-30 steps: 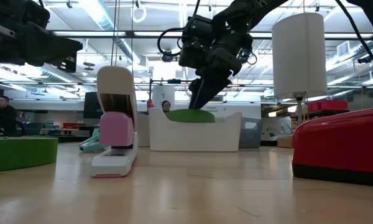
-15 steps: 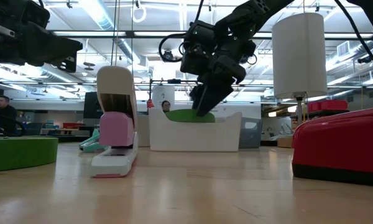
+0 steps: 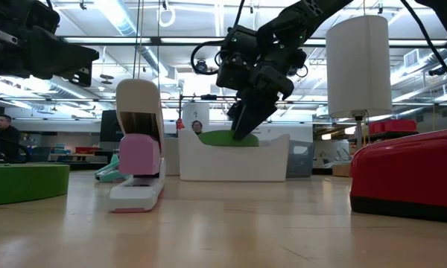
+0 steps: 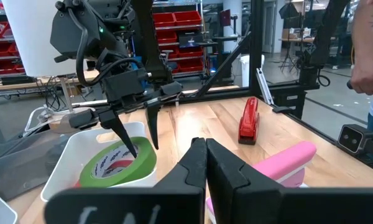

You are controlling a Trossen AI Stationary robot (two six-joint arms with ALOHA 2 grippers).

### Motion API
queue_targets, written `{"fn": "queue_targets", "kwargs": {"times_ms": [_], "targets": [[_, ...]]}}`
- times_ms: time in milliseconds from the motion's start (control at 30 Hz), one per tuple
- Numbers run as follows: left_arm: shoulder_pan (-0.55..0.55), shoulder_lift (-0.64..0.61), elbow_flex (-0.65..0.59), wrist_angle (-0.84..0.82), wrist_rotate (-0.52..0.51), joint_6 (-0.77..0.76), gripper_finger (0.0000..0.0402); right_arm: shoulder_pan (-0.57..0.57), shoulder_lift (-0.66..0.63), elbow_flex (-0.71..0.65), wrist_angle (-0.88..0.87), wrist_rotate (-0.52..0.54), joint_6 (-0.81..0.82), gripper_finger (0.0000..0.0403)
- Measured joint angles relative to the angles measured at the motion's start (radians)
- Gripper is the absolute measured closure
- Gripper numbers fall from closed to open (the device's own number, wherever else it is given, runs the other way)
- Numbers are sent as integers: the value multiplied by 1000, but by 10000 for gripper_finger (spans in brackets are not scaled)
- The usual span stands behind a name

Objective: Pick and place Stapler, Stapler remover, tape
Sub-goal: Put the top green tape into the white bin

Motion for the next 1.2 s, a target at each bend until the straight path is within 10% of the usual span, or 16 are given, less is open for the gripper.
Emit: {"fn": "queue_targets", "kwargs": {"times_ms": [1200], "targets": [[0,0,0,0,0,0,394,0,-43,-2,49,79,-53,308]]}}
